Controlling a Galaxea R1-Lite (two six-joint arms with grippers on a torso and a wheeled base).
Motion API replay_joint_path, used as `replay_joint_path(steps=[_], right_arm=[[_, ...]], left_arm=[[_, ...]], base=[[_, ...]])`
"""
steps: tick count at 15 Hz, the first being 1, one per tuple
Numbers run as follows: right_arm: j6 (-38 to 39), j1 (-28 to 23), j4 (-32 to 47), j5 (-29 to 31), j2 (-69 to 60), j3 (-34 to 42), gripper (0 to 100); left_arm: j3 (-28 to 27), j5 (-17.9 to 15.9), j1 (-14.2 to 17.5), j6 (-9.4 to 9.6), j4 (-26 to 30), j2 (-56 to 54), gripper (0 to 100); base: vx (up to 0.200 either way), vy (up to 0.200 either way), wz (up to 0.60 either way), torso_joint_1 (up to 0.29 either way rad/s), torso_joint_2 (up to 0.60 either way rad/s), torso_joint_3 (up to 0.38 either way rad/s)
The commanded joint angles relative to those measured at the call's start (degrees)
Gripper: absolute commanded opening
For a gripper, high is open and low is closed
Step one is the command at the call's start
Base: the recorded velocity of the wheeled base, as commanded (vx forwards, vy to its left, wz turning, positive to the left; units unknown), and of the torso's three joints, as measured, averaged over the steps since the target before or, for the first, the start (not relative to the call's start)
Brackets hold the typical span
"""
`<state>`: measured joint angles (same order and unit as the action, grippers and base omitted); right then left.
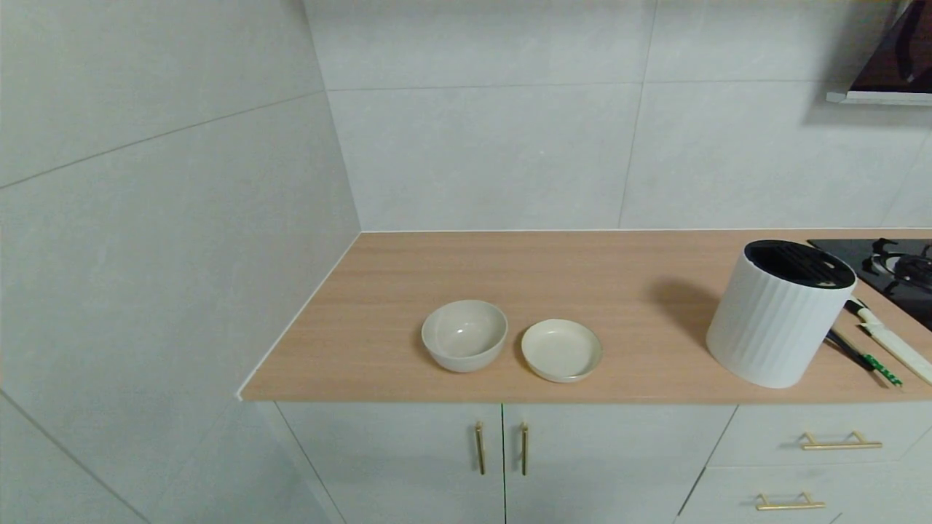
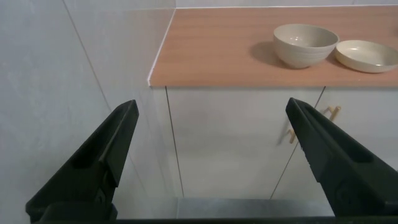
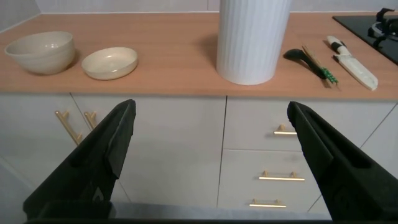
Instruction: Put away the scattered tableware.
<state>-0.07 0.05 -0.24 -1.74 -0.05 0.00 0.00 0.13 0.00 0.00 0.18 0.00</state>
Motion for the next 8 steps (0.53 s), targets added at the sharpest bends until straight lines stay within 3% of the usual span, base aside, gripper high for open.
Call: replay_joint_path(steps=[1,5,8], right_arm=[[-0.01,0.04,-0.02,-0.01,0.05,0.0,100],[-0.01,0.04,-0.02,-0.01,0.05,0.0,100],[-0.01,0.04,-0.02,-0.01,0.05,0.0,100]], left_arm=[[0.0,0.04,0.0,0.0,-0.01,0.09,100],[0.0,0.04,0.0,0.0,-0.01,0.09,100],[0.0,0.04,0.0,0.0,-0.01,0.09,100]], base=[[0.0,0.0,0.0,0.0,0.0,0.0],[0.0,0.0,0.0,-0.148,0.31,0.172],[0.0,0.0,0.0,-0.235,0.51,0.286]])
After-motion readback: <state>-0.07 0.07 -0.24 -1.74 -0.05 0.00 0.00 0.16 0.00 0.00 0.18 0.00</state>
